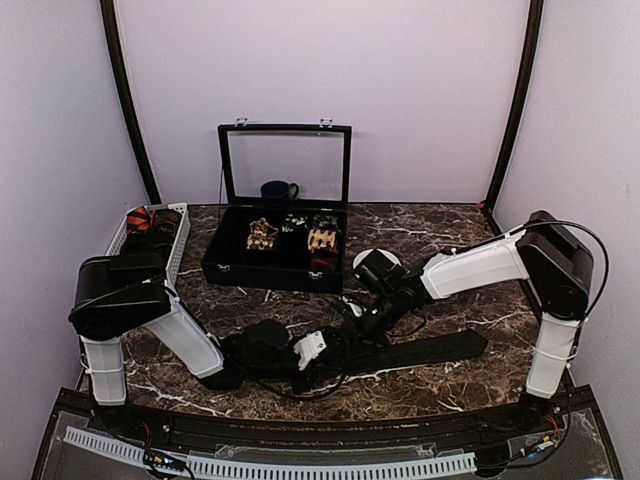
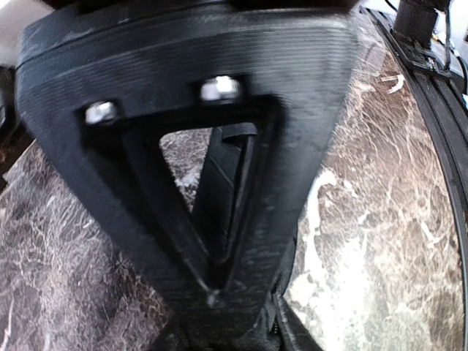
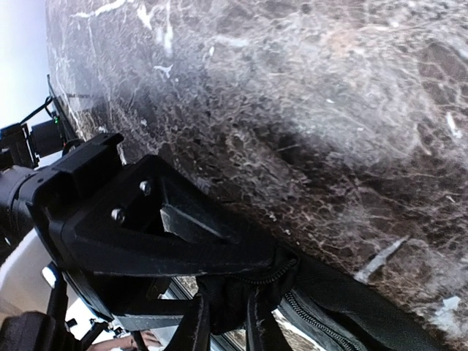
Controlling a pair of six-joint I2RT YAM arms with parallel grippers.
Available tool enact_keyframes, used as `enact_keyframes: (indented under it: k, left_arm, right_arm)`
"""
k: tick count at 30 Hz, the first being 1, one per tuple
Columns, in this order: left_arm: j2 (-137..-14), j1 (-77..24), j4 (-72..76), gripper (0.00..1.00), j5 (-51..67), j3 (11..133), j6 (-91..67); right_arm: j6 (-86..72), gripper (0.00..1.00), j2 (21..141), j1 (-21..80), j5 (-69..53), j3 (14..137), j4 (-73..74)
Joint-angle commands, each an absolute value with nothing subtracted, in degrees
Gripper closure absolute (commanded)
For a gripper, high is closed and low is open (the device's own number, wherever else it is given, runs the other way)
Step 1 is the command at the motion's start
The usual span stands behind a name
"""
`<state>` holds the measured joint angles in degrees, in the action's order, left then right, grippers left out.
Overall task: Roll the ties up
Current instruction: Roll the tie at the center of the board.
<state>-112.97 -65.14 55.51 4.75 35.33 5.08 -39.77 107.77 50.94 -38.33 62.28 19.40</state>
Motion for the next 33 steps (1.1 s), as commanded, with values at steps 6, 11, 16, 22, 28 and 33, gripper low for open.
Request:
enact_keyframes:
  k: [6,11,16,22,28,33]
  left_arm:
    - [-111.8,-65.21,54.24,0.38,4.72,29.59,5.08]
    - [-111.07,-65.21,60.32,0.3,6.94,28.28,4.89]
    - [-112.45,-65.3,62.65,0.29,8.97,29.61,4.97]
    - [-115.41,-65.3,63.73,0.28,8.71,32.69,5.77]
    - [-118.21,-65.3,65.26,0.28,9.27,35.88,4.41]
    - [-120.36,-65.3,65.65,0.3,9.21,37.13,3.26]
  right_arm:
    - [-36.64,1.0,107.59,49.91,-38.93,54.7,15.98]
    - [-34.22,1.0,106.42,46.65,-40.94,50.62,12.74]
    - [-31.39,1.0,106.95,43.72,-44.38,47.71,9.29]
    - [-29.32,1.0,108.59,41.77,-46.6,45.35,6.03]
    - [-27.86,1.0,109.93,41.66,-45.84,43.61,3.46]
    - [-26.08,1.0,112.12,41.66,-45.18,44.1,2.48]
